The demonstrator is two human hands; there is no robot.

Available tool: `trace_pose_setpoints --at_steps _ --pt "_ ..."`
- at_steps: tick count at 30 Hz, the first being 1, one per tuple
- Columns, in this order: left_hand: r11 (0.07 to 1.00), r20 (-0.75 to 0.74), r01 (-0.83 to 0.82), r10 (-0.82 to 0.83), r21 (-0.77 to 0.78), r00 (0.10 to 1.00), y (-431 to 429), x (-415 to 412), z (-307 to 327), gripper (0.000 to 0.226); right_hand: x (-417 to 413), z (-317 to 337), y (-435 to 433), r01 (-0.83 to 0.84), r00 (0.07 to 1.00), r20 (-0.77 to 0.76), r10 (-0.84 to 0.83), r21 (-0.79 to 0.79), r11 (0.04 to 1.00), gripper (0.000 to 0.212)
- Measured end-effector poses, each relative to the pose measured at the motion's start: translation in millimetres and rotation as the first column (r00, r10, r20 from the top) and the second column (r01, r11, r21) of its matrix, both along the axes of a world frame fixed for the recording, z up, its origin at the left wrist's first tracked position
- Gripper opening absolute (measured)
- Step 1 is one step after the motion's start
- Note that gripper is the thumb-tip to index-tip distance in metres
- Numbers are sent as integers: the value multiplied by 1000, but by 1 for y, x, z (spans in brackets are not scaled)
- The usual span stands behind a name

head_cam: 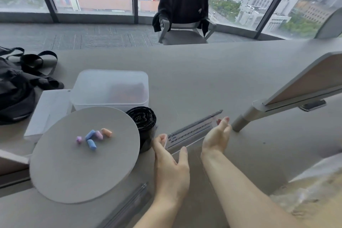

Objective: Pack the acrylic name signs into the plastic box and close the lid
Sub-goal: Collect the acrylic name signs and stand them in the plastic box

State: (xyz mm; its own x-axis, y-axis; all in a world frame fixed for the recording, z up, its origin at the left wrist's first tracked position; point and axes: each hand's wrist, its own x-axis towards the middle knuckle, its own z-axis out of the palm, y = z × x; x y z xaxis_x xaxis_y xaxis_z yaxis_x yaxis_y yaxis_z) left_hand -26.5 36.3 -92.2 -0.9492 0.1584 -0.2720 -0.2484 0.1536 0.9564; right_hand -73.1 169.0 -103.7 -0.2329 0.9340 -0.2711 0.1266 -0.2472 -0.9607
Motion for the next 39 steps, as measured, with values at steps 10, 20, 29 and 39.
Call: trace_pose_setpoints --at_steps 10,20,29,39 --pt "986 -177 54 -82 -158 981 -7 5 -4 19 -7 -10 -3 -127 992 -14 126 -67 990 48" --pt "942 -319 106 -212 -320 924 -51 24 89 29 36 68 -10 -31 994 111 11 177 984 31" --pt "961 -290 146 -212 -234 933 -184 11 241 18 92 242 -112 -302 952 166 258 368 879 21" --pt "951 -332 -120 20 -286 943 -397 117 381 20 191 350 -265 -737 587 18 809 425 525 20"
